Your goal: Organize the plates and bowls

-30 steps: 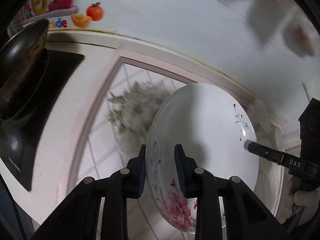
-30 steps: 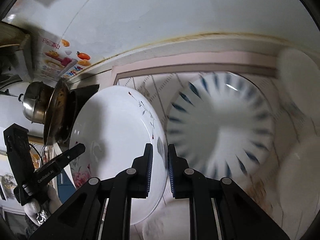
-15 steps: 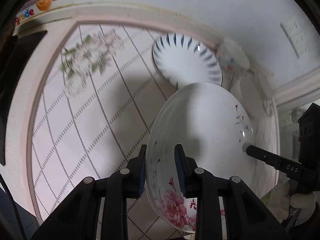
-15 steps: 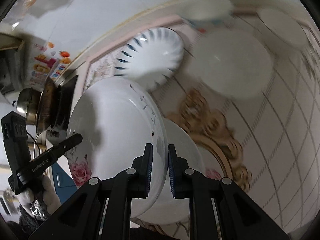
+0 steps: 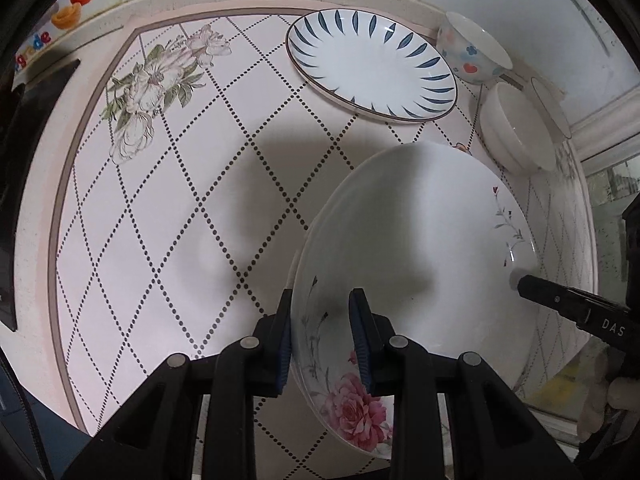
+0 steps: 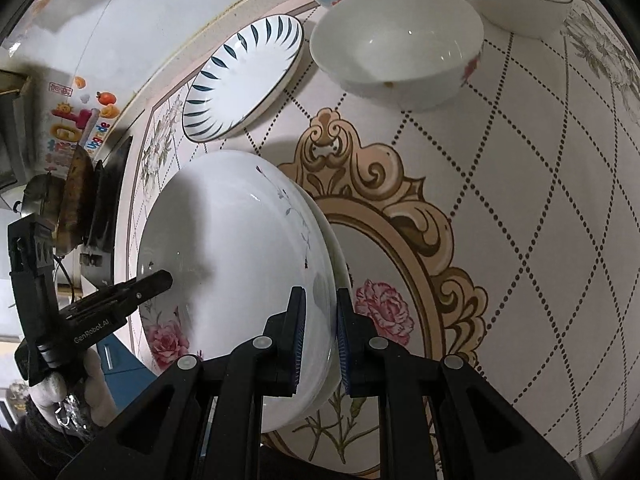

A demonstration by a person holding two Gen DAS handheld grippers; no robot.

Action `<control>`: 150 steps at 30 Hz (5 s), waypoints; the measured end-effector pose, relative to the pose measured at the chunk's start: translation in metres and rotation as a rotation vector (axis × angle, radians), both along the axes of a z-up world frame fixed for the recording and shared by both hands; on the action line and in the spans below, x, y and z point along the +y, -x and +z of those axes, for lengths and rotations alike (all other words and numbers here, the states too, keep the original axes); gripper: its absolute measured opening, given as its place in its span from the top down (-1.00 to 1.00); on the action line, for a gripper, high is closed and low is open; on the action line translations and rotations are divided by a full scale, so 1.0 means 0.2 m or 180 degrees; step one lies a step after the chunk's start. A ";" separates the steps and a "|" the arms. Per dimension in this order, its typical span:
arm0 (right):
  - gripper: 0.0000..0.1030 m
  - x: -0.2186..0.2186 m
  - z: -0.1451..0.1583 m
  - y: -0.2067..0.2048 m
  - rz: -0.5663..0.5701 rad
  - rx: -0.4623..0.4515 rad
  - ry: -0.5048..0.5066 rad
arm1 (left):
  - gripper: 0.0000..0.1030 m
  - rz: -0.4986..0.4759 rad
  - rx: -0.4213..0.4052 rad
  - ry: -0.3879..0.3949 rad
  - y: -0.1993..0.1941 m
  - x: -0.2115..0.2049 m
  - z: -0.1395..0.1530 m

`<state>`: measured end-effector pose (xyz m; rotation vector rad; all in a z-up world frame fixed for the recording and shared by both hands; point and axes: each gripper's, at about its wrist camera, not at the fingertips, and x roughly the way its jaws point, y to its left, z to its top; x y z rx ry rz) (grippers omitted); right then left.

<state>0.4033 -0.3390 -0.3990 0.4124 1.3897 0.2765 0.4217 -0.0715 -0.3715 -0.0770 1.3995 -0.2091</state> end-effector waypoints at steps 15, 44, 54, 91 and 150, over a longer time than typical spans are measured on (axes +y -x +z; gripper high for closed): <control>0.68 0.05 -0.01 -0.02 0.0185 -0.0009 0.0074 | 0.54 0.0013 0.0019 -0.0290 0.00 -0.02 -0.05; 0.01 0.10 0.30 -1.09 -0.0098 -0.0062 0.0015 | 0.43 0.0568 0.0044 0.0042 -0.86 0.15 -0.01; 0.36 0.26 -0.03 -1.41 0.0179 0.0345 0.0597 | 0.38 0.0458 0.0378 0.0125 -1.10 0.08 -0.25; 0.74 0.14 0.34 -0.44 0.0391 0.0210 0.0309 | 0.58 -0.0041 0.0059 0.0196 -0.22 -0.01 0.22; 0.17 0.15 0.06 -0.01 -0.0218 0.0362 0.0221 | 0.55 -0.0086 0.0224 -0.0119 0.06 0.01 0.07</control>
